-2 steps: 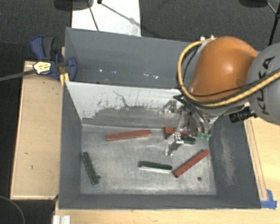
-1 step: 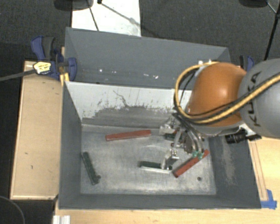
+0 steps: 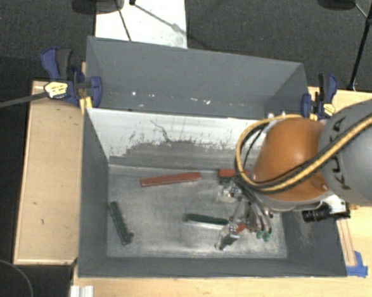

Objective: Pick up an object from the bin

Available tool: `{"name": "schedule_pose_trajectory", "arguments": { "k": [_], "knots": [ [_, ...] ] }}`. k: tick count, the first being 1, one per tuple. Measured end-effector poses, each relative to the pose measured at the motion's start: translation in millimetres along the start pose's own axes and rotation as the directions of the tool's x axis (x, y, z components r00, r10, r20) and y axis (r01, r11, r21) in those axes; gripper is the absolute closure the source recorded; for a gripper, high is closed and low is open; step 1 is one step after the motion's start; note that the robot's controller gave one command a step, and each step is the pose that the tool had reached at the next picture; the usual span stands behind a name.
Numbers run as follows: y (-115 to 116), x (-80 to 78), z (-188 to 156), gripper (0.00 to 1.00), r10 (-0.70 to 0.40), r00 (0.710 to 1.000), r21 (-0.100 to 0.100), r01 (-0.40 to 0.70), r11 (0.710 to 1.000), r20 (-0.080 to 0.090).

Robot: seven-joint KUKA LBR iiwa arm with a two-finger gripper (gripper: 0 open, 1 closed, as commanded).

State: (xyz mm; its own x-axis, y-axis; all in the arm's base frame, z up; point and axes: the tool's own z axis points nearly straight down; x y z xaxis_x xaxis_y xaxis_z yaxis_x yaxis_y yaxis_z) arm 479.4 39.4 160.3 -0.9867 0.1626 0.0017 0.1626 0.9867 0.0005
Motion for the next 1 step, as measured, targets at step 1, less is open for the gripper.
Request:
{"name": "schedule_pose_trajectory", "arguments": {
  "k": [1],
  "knots": [
    [6.6, -20.0, 16.8, 0.0, 0.021, 1.0, -0.001, -0.021, 1.0, 0.005]
  ]
}}
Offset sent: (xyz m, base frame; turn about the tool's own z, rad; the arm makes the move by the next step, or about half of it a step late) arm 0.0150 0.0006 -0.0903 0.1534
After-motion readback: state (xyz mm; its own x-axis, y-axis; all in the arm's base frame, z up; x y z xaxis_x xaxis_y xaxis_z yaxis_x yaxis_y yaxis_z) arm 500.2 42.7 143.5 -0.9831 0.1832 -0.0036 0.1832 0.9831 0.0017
